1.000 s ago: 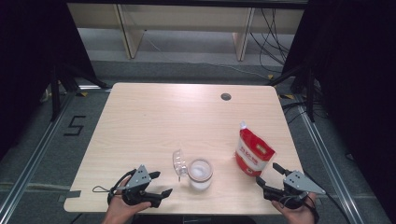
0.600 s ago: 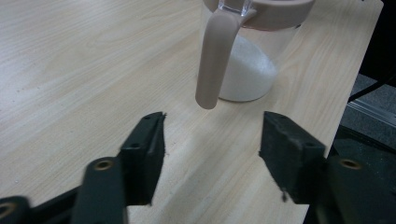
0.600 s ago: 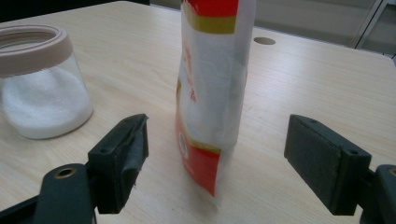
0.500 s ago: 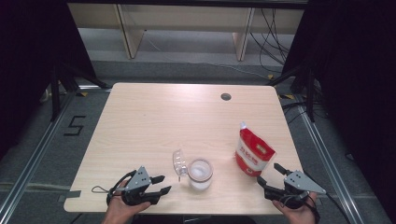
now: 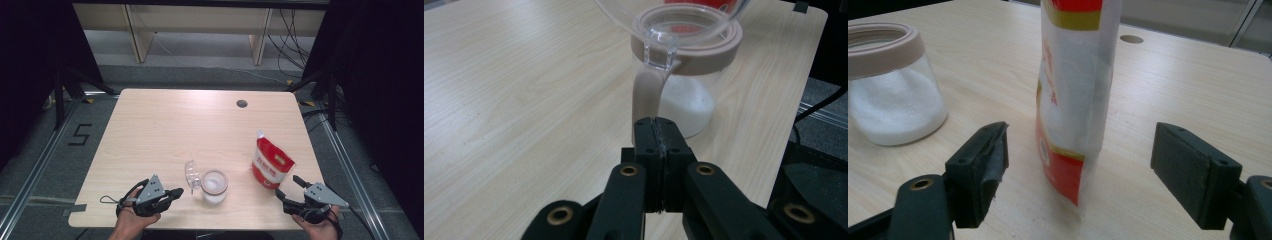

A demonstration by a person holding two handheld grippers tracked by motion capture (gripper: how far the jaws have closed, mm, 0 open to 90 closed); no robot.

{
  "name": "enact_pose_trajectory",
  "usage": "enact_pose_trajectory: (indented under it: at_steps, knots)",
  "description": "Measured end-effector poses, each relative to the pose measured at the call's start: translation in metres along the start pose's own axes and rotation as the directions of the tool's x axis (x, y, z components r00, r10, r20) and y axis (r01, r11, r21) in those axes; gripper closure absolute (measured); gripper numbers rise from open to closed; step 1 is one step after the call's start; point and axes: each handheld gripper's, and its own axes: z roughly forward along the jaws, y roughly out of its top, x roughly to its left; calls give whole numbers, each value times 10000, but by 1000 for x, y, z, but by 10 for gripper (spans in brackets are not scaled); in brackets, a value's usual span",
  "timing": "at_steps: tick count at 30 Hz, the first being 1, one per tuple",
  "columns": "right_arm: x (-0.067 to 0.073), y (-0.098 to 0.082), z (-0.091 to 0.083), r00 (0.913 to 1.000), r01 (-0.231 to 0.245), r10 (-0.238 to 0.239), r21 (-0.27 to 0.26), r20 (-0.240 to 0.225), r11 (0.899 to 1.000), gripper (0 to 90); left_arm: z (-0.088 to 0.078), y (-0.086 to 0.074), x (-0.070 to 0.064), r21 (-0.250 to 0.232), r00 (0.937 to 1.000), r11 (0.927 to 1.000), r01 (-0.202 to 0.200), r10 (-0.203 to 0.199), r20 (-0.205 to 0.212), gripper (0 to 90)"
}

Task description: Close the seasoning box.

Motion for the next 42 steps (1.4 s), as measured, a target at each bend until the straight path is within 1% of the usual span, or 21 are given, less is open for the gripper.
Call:
enact_pose_trajectory:
  at_steps: [1, 2, 3, 4, 5, 7, 8, 10, 12, 14, 22, 24, 26, 27, 28, 29, 30, 31, 32, 37, 42]
  knots:
    - [0, 0, 0, 9999, 68, -68, -12, 101, 10000, 238, 0, 2, 0, 20, 9999, 9999, -136, 136, 20, 892]
    - [2, 0, -1, 9998, -148, 147, 102, 109, 9998, 239, 0, 4, 1, 13, 9995, 9995, -316, 316, 47, 893]
    - [1, 0, 0, 10000, 20, -21, 26, 78, 10000, 240, 1, 5, -1, 34, 9999, 9999, -166, 166, 4, 893]
    - [1, 0, 0, 10000, 46, -46, 30, 79, 10000, 241, 2, 6, -1, 17, 9993, 9994, -358, 358, 76, 893]
    - [0, 0, 1, 9998, 195, -194, -39, 53, 9998, 241, 3, 7, -2, 63, 9997, 9998, -191, 190, 155, 894]
    - [0, 0, 1, 9998, 175, -175, -34, 30, 9998, 241, 4, 10, -1, 53, 9982, 9982, -590, 589, 105, 893]
    - [1, 0, 1, 9999, 109, -109, -7, 2, 9999, 241, 4, 10, -3, 55, 9996, 9997, -247, 246, 133, 894]
    - [1, 0, 1, 9999, 105, -105, 26, 13, 9999, 242, 5, 13, -3, -19, 9996, 9997, -257, 257, 124, 894]
    - [1, 0, 1, 10000, 70, -70, 4, -16, 10000, 243, 5, 17, -1, 56, 9974, 9975, -707, 706, 127, 894]
    - [1, 0, 1, 9999, 150, -150, -9, 57, 9999, 243, 6, 18, -4, -45, 9993, 9995, -326, 327, 158, 894]
    - [0, 0, 2, 9999, 146, -146, 6, 9, 9999, 244, 9, 24, -3, -165, 9983, 9983, -566, 568, 96, 893]
    - [0, 0, 1, 9998, 190, -190, 21, 68, 9998, 243, 9, 25, -4, -197, 9992, 9990, -394, 395, 43, 893]
    - [0, 0, 1, 9996, 241, -240, -16, 115, 9997, 244, 7, 26, -3, -171, 9971, 9970, -756, 757, 66, 893]
    - [0, 0, 1, 9998, 176, -176, 27, 22, 9998, 244, 8, 26, -5, -240, 9990, 9988, -419, 422, 146, 893]
    - [0, 0, 1, 9997, 227, -227, -7, 101, 9997, 244, 7, 27, -5, -239, 9985, 9982, -543, 544, 40, 893]
    - [0, 0, 2, 9999, 99, -98, 42, -101, 9999, 244, 7, 28, -5, -299, 9976, 9973, -674, 679, 135, 893]
    - [0, 0, 2, 9998, 187, -187, 23, -111, 9998, 244, 6, 29, -7, -305, 9986, 9982, -514, 516, 61, 893]
    - [0, 0, 2, 9998, 195, -194, 55, -72, 9998, 244, 6, 30, -6, -347, 9976, 9971, -676, 680, 101, 893]
    - [1, 0, 2, 10000, 64, -64, 82, -71, 9999, 244, 6, 30, -7, -386, 9990, 9983, -431, 437, 128, 893]
    - [1, 0, 2, 9998, 191, -191, 62, -83, 9998, 244, 5, 31, -6, -403, 9981, 9973, -612, 616, 80, 893]
    - [1, 0, 2, 9999, 78, -77, 83, -97, 9999, 244, 6, 32, -8, -432, 9984, 9976, -549, 554, 103, 893]
